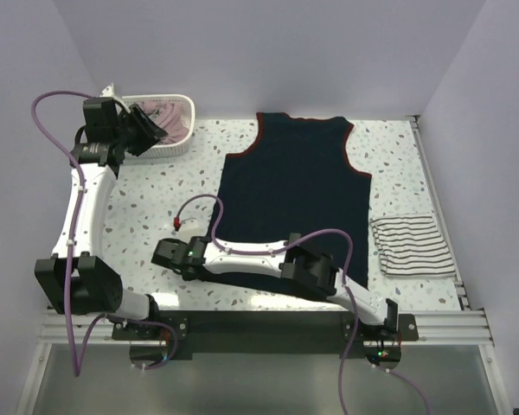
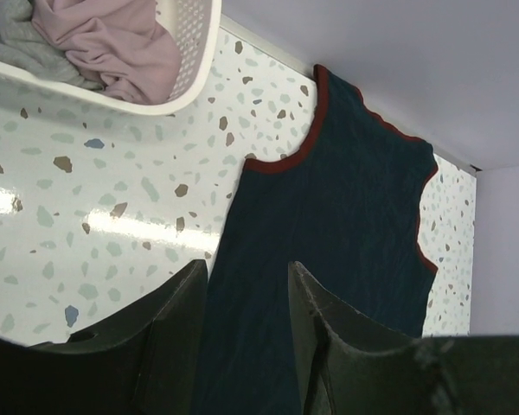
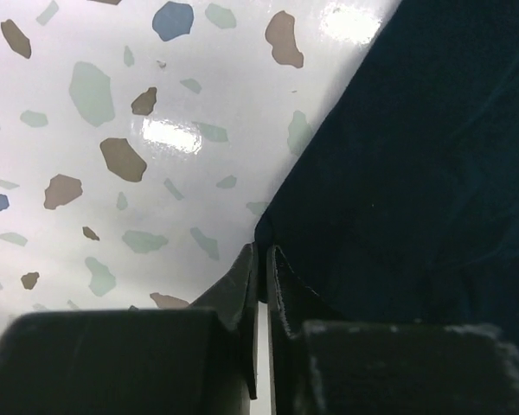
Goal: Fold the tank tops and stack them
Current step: Fold the tank top
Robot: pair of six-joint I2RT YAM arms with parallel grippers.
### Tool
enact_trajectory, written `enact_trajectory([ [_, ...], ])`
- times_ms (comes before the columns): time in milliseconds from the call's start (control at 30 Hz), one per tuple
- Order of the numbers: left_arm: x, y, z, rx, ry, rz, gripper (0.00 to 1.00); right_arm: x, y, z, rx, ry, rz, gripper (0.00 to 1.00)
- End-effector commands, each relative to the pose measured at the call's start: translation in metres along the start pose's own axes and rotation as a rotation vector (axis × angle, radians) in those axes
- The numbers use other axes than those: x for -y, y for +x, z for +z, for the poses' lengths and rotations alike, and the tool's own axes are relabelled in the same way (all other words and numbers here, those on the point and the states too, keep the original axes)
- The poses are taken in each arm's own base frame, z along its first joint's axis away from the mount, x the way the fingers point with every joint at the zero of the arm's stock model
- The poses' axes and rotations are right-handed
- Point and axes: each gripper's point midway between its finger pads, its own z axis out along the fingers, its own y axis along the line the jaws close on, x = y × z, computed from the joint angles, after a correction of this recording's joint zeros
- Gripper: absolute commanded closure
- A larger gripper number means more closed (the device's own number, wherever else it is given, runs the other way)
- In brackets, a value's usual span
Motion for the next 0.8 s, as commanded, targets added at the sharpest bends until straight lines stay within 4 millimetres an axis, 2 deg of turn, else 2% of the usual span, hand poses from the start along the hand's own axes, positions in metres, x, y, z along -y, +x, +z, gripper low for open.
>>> enact_trajectory([
  [0,-0.002,0.008,0.018,-0.012,0.032,-0.01,0.53,-0.004,0.003,-0.015,-0.026,-0.064,0.008,1.0],
  [67,-0.008,0.022,0.031,-0.046,0.032,-0.015,0.53,-0.011,-0.003,-0.03,-0.004,-0.136,0.023,1.0],
  [100,-0.008,0.027,0.036,-0.056,0.032,-0.013,0.53,-0.004,0.001,-0.043,-0.021,-0.174,0.016,1.0],
  [133,-0.005,0.037,0.042,-0.077,0.035,0.0,0.53,-0.005,0.004,-0.049,-0.027,-0.212,0.019,1.0],
  [167,-0.007,0.044,0.053,-0.098,0.031,0.009,0.53,-0.014,-0.001,-0.056,-0.007,-0.279,0.041,1.0],
  [200,-0.007,0.051,0.065,-0.114,0.02,0.031,0.53,-0.005,0.009,-0.067,-0.038,-0.318,0.044,1.0],
  [233,0.006,0.057,0.065,-0.118,0.036,0.062,0.53,-0.006,0.013,-0.073,-0.044,-0.352,0.051,1.0],
  [267,0.003,0.069,0.079,-0.155,0.022,0.072,0.53,-0.011,0.011,-0.081,-0.032,-0.405,0.06,1.0],
  [300,0.004,0.075,0.087,-0.172,0.02,0.085,0.53,0.001,0.026,-0.078,-0.056,-0.391,0.054,1.0],
  [333,0.013,0.082,0.094,-0.189,0.035,0.117,0.53,0.001,0.025,-0.094,-0.045,-0.427,0.06,1.0],
  [367,0.005,0.097,0.111,-0.236,0.014,0.123,0.53,0.004,0.028,-0.098,-0.046,-0.437,0.062,1.0],
  [400,0.004,0.105,0.12,-0.258,0.005,0.129,0.53,0.013,0.039,-0.094,-0.061,-0.433,0.073,1.0],
  [433,0.008,0.111,0.127,-0.273,0.009,0.139,0.53,0.014,0.042,-0.1,-0.071,-0.455,0.088,1.0],
  [467,-0.001,0.125,0.143,-0.31,-0.011,0.138,0.53,0.013,0.036,-0.112,-0.051,-0.499,0.111,1.0],
  [500,-0.005,0.131,0.151,-0.323,-0.024,0.139,0.54,0.023,0.044,-0.11,-0.064,-0.489,0.121,1.0],
  [533,-0.012,0.141,0.164,-0.347,-0.047,0.143,0.54,0.027,0.044,-0.112,-0.058,-0.49,0.132,1.0],
  [567,-0.014,0.145,0.17,-0.355,-0.049,0.144,0.55,0.03,0.04,-0.12,-0.05,-0.5,0.14,1.0],
  [633,-0.019,0.148,0.182,-0.359,-0.063,0.149,0.55,0.038,0.042,-0.121,-0.049,-0.484,0.137,1.0],
  [667,-0.027,0.159,0.19,-0.389,-0.074,0.15,0.57,0.041,0.043,-0.123,-0.049,-0.478,0.138,1.0],
  [767,-0.035,0.169,0.201,-0.416,-0.082,0.159,0.6,0.05,0.044,-0.128,-0.045,-0.477,0.152,1.0],
])
